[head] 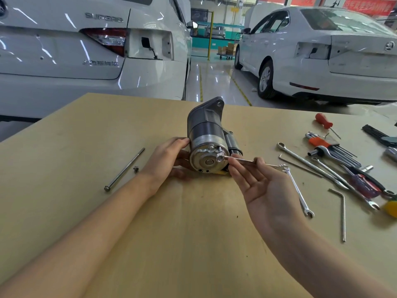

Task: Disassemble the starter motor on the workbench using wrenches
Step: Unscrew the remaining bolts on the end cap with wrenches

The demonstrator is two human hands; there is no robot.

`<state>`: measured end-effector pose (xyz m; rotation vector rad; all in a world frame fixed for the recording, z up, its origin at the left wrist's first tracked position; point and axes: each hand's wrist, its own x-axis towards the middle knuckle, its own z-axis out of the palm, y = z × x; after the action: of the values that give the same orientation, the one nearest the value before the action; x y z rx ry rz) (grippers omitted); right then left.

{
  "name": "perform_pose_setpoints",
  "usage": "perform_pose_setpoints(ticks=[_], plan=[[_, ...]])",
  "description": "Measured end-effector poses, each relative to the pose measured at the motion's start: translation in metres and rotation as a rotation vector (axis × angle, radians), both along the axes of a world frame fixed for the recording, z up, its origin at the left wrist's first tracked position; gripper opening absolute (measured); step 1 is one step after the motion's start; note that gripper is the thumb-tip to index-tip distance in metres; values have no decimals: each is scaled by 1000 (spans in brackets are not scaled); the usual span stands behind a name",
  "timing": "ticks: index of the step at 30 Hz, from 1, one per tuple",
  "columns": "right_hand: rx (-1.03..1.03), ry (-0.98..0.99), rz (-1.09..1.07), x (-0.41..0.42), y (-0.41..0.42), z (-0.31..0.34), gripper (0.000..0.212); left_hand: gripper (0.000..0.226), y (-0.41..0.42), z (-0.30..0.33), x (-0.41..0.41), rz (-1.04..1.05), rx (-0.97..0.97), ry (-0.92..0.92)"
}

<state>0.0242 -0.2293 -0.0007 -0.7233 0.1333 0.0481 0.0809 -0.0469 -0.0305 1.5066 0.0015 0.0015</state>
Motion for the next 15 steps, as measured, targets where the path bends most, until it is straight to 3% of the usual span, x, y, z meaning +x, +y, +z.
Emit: perform_pose_setpoints(ticks=[11,15], plan=[[-10,-33,-79,-3,4,-1,16,38,2,-2,2,-47,-2,0],[-220,-239,-157,-2,3,-4,15,37,3,-2,2,-40,-20,-15]])
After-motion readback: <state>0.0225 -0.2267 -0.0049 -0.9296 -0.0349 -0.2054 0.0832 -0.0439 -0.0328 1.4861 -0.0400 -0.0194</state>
